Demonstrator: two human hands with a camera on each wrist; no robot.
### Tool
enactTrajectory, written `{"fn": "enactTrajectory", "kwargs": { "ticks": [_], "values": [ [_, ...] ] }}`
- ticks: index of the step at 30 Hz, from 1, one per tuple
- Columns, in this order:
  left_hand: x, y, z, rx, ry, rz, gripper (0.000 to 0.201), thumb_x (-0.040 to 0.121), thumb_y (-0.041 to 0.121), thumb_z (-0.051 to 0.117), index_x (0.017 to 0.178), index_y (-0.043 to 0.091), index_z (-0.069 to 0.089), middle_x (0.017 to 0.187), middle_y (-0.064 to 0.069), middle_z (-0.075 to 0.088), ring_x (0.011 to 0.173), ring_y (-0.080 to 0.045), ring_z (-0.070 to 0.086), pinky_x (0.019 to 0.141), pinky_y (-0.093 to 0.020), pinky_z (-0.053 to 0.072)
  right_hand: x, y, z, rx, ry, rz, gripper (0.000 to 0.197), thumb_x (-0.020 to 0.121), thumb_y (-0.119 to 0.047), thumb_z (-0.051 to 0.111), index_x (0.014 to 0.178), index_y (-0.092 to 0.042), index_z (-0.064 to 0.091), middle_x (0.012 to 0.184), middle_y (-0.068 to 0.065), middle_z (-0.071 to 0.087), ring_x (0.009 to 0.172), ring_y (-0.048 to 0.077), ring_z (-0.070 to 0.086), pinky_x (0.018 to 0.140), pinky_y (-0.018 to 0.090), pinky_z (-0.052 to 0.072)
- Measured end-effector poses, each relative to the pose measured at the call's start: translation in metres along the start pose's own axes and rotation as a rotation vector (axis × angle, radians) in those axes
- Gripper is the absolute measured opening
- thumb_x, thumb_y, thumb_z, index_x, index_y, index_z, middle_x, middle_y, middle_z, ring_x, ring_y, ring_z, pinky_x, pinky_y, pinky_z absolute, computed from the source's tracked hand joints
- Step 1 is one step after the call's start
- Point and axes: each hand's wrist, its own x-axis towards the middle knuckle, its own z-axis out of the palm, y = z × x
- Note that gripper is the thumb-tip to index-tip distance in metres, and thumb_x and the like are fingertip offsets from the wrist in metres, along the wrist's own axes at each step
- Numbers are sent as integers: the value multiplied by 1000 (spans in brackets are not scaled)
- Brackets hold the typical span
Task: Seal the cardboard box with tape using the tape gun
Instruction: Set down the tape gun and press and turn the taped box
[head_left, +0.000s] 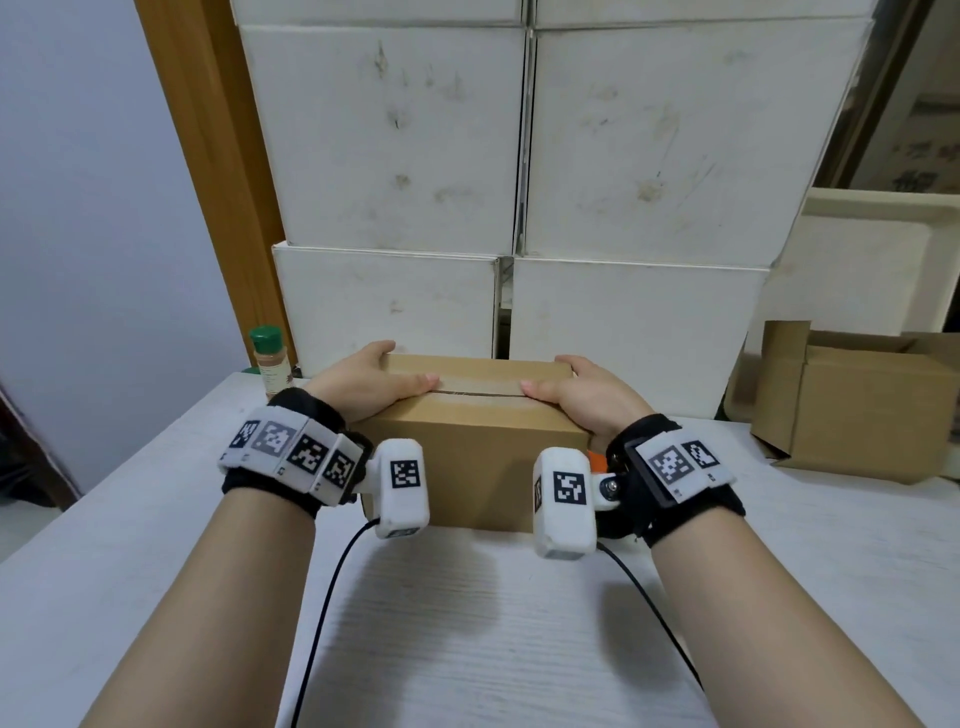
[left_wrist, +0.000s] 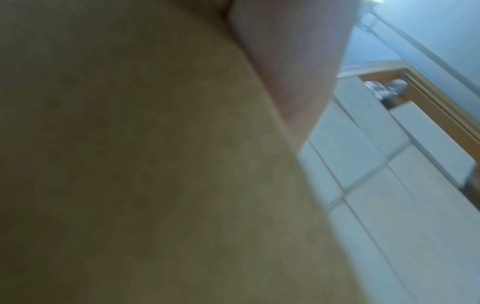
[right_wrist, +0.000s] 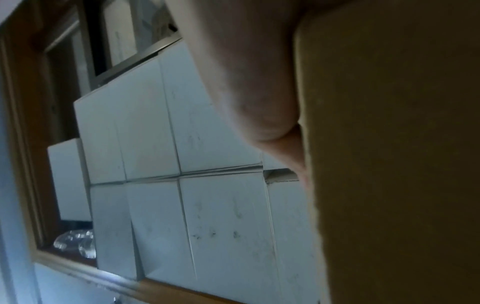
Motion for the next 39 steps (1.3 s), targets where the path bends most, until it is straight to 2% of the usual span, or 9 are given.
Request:
{"fn": "enactTrajectory", "kwargs": {
  "ticks": [4, 9, 15, 24, 27, 29, 34, 36, 39],
  "values": [
    [-1, -9, -2, -100, 1, 27, 71, 89, 49, 54, 149, 27, 23, 152, -5, 32, 132, -25, 40, 106, -35, 34, -2, 3, 0, 227, -54, -10, 55, 89, -9, 62, 138, -10, 39, 114, 8, 59, 88, 19, 63, 72, 30, 56],
    [-2, -16, -2, -233, 35, 19, 56, 93, 41, 50, 145, 30, 32, 149, -3, 38, 128, -24, 44, 110, -42, 35, -9, 6, -4, 366, -101, -24, 8, 95, -1, 48, 93, -7, 54, 76, 6, 57, 49, 9, 61, 44, 16, 49],
    [2, -22, 1, -380, 57, -9, 54, 88, 44, 49, 139, 31, 43, 143, -2, 46, 125, -24, 48, 109, -44, 38, -12, 10, -12, 430, -99, -38, 31, 96, -1, 45, 125, 6, 54, 79, 7, 59, 42, 2, 62, 39, 10, 44],
    [0, -20, 3, -423, 69, -9, 38, 99, 37, 35, 137, 38, 43, 134, 0, 48, 114, -20, 47, 97, -32, 38, -18, 11, -8, 471, -60, -34, 42, 98, -10, 45, 131, 14, 36, 89, 15, 55, 55, 12, 57, 46, 13, 47],
    [-4, -16, 3, -492, 26, -20, 38, 102, 34, 27, 138, 37, 40, 133, -7, 48, 102, -19, 51, 84, -28, 43, -13, 12, -3, 516, -9, -31, 42, 99, -10, 43, 135, 11, 35, 134, 30, 48, 108, 42, 60, 90, 40, 52],
    [-7, -16, 6, -618, 5, -64, 32, 102, 33, 31, 128, 29, 48, 121, -13, 55, 91, -22, 55, 78, -34, 49, -12, 14, 2, 522, 40, -13, 40, 100, -15, 43, 134, 7, 42, 133, 24, 53, 125, 41, 49, 105, 48, 40],
    [-10, -17, 15, -774, -14, -197, 31, 98, 37, 44, 88, 9, 52, 75, -10, 57, 64, -20, 55, 38, -19, 47, -8, 22, 11, 631, 65, 91, 30, 88, -42, 59, 105, -20, 70, 96, 4, 73, 91, 25, 68, 92, 45, 52],
    [-10, -14, 14, -846, -1, -235, 34, 98, 40, 41, 87, 9, 51, 77, -9, 57, 65, -19, 55, 41, -21, 48, -6, 22, 11, 642, 49, 121, 29, 90, -47, 54, 93, -23, 70, 84, 3, 72, 84, 25, 67, 89, 45, 53],
    [-7, -12, 13, -917, 14, -286, 38, 98, 44, 38, 84, 9, 49, 77, -9, 57, 66, -19, 55, 54, -29, 43, -5, 19, 12, 571, 26, 126, 51, 88, -63, 41, 112, -25, 66, 102, 6, 73, 98, 27, 68, 95, 49, 49]
  ]
}}
